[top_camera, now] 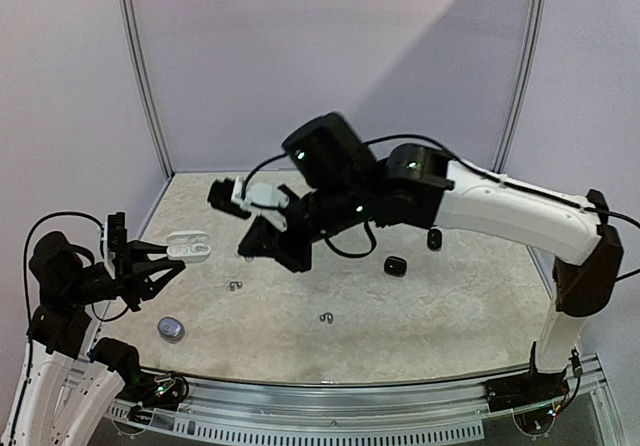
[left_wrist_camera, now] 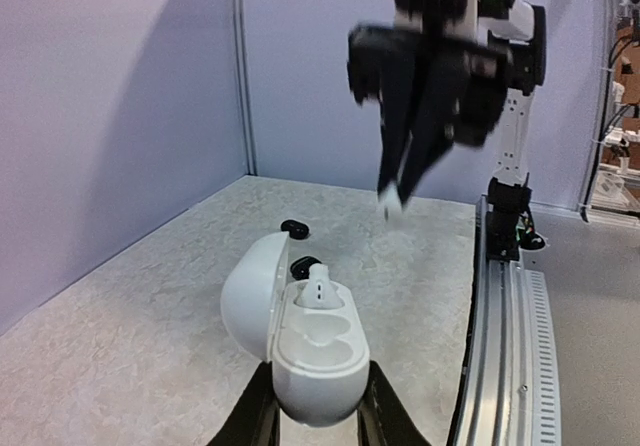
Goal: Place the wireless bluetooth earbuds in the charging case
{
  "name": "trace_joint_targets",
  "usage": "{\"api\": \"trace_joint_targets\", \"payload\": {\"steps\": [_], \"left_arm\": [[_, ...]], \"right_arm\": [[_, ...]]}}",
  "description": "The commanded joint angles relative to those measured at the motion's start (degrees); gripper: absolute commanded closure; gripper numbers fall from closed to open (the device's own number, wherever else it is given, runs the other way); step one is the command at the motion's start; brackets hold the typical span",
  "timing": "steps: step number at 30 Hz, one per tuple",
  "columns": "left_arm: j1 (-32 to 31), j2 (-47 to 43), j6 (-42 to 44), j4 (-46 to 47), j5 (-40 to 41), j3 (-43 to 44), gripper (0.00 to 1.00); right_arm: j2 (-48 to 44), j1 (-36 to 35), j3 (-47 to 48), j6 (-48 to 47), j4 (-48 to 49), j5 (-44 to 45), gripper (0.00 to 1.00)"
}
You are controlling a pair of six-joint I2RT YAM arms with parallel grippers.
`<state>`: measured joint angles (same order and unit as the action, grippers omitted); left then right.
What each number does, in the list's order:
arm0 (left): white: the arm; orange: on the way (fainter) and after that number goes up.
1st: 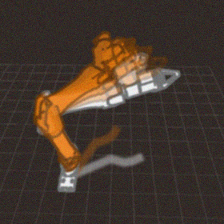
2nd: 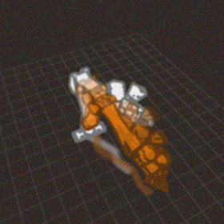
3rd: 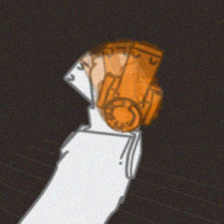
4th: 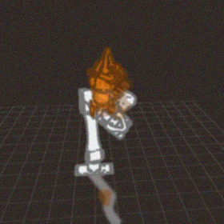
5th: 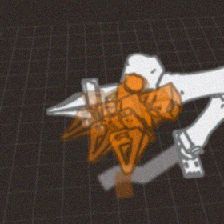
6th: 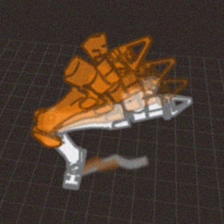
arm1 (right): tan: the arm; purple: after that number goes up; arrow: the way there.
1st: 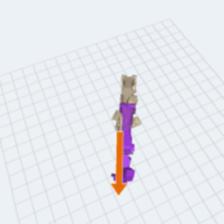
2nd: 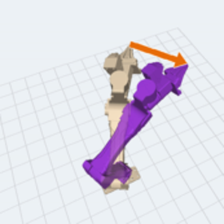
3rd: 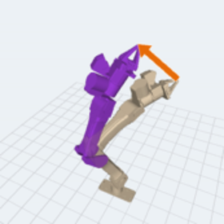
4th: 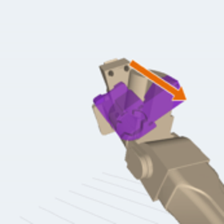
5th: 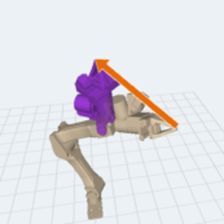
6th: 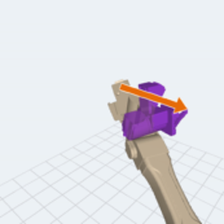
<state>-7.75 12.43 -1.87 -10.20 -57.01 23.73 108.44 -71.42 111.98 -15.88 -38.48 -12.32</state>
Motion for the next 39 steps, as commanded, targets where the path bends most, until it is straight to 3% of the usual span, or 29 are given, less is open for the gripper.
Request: {"api": "trace_joint_targets", "payload": {"steps": [1,11,39], "left_arm": [[-3.78,3.57,6.41,-3.89,-2.3,2.61,1.0],[-10.23,10.3,10.7,-6.8,-0.15,5.85,1.0],[-12.2,10.61,13.21,-9.27,0.43,6.38,1.0]], "right_arm": [[-3.04,-1.08,-1.03,-4.54,11.39,-0.97,1.0],[6.15,-5.48,11.05,-13.11,6.34,4.35,1.0],[12.14,-6.1,13.01,-16.55,2.64,9.34,1.0]]}}
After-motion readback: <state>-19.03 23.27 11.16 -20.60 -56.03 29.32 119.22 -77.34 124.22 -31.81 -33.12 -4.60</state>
